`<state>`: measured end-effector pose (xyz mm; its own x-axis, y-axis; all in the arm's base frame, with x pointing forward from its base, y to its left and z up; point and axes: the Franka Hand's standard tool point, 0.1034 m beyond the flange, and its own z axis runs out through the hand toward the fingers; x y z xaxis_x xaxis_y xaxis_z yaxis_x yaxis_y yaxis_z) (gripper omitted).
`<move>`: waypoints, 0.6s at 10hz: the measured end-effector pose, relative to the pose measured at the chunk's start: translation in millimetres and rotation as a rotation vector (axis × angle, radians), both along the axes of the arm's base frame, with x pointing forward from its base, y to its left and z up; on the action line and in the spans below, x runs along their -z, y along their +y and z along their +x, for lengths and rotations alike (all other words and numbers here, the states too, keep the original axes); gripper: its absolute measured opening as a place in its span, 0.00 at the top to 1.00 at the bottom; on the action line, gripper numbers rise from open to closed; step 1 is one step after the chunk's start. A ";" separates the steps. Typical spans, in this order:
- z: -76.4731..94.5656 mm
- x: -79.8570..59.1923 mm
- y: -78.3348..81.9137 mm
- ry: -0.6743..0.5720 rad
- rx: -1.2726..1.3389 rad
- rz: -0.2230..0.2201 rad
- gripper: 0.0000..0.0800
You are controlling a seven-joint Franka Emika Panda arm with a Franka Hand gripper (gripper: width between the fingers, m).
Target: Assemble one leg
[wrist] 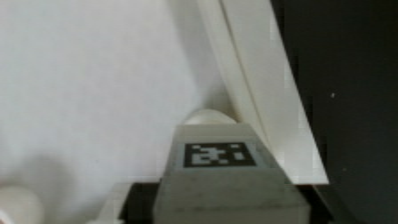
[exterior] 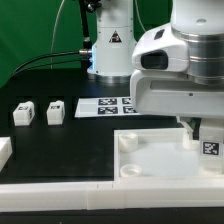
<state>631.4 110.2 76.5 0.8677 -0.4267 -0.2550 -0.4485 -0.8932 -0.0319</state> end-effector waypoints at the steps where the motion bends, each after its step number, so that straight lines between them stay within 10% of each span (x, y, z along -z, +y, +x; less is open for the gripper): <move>1: 0.2 -0.3 0.9 0.017 0.120 -0.027 0.64; 6: 0.4 -0.3 9.3 0.076 0.635 -0.142 0.64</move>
Offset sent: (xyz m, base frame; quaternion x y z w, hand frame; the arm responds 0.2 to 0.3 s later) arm -0.0015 0.0000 0.0048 -0.0109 0.0191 0.2294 0.9731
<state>631.8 119.4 76.8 0.4173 -0.8844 -0.2091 -0.8866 -0.4467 0.1200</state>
